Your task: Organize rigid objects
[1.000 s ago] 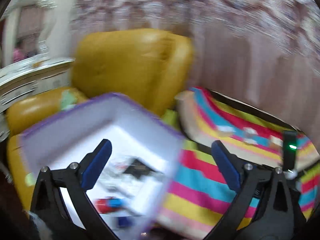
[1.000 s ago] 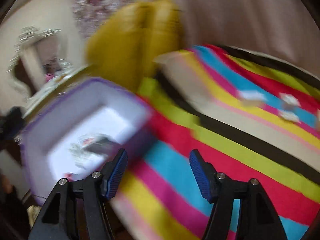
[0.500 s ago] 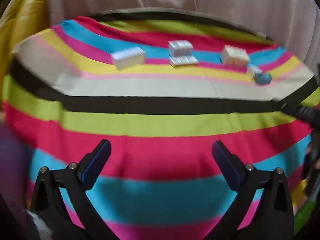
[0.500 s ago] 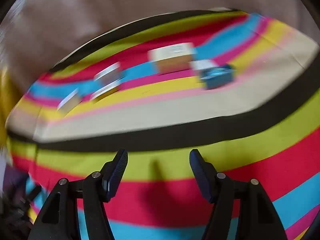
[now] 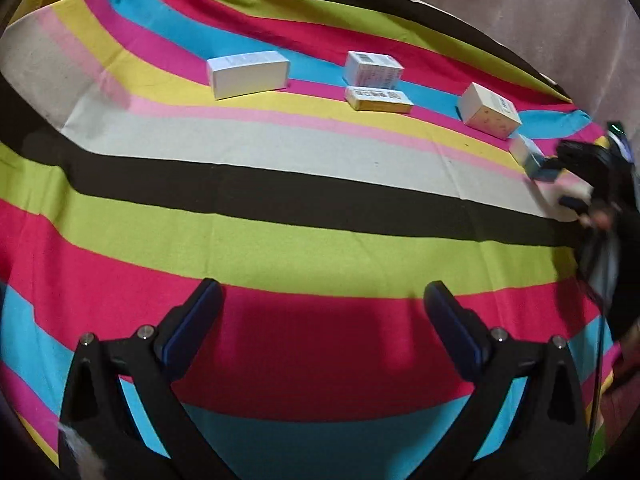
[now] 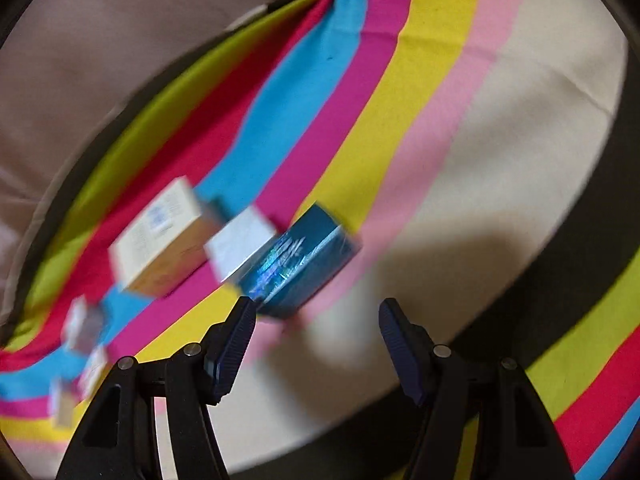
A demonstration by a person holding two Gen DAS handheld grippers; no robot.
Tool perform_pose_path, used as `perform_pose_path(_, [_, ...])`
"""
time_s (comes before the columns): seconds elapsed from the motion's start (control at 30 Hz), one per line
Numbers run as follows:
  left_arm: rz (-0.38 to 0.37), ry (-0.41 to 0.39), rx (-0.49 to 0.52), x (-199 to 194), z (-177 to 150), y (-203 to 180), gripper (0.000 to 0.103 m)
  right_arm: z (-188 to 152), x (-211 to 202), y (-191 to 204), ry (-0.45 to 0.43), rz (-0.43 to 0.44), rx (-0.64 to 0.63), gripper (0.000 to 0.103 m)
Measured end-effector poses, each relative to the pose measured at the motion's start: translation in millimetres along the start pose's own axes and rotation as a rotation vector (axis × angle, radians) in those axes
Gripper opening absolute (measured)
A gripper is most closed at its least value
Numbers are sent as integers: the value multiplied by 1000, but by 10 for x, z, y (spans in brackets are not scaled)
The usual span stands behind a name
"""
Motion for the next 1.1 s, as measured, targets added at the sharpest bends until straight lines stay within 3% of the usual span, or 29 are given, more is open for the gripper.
perform_pose_path(0.13, [-8,12,38,31,-20,-56,102,151,205,199,1,-64,-30,66])
perform_pose_path(0.37, [-7,12,43,27,-13,-41,102,315,417,516,-24,44,-195,67])
perform_pose_path(0.4, [-5,13,44,29,-14,-39,102,328,425,528,-28,75,-218,64])
perform_pose_path(0.43, [-2,14,47,32,-13,-39,102,332,414,537,-32,115,-247,49])
perform_pose_path(0.53, [9,17,55,44,-16,-34,102,216,254,604,-21,265,-362,43])
perform_pose_path(0.57, [12,18,58,46,-16,-31,102,96,115,650,-17,352,-443,35])
perform_pose_path(0.6, [14,19,59,52,-14,-30,102,22,20,648,-36,370,-504,19])
perform_pose_path(0.7, [18,21,63,65,-11,-33,102,-196,-127,582,14,439,-594,19])
perform_pose_path(0.8, [25,24,68,76,-13,-36,102,-257,-147,473,25,408,-640,21])
perform_pose_path(0.87, [28,25,69,84,-13,-38,102,-187,-97,524,13,415,-670,34])
perform_pose_path(0.93, [32,27,73,92,-16,-40,102,-184,-104,656,14,436,-710,69])
perform_pose_path(0.97, [34,28,74,96,-16,-42,102,-163,-58,740,25,462,-746,74])
perform_pose_path(1.1, [43,30,78,109,-20,-48,102,-218,76,909,58,447,-941,74])
Point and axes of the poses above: each gripper's, at about its wrist camera, not at the fingertips, and x roughly the way its jaws point, y to its left, z to its top, the point moved 9 cm from there along x, roughly the way its jaws point, and after that the axes turned 9 degrees about -z, right-handed, at the moved point
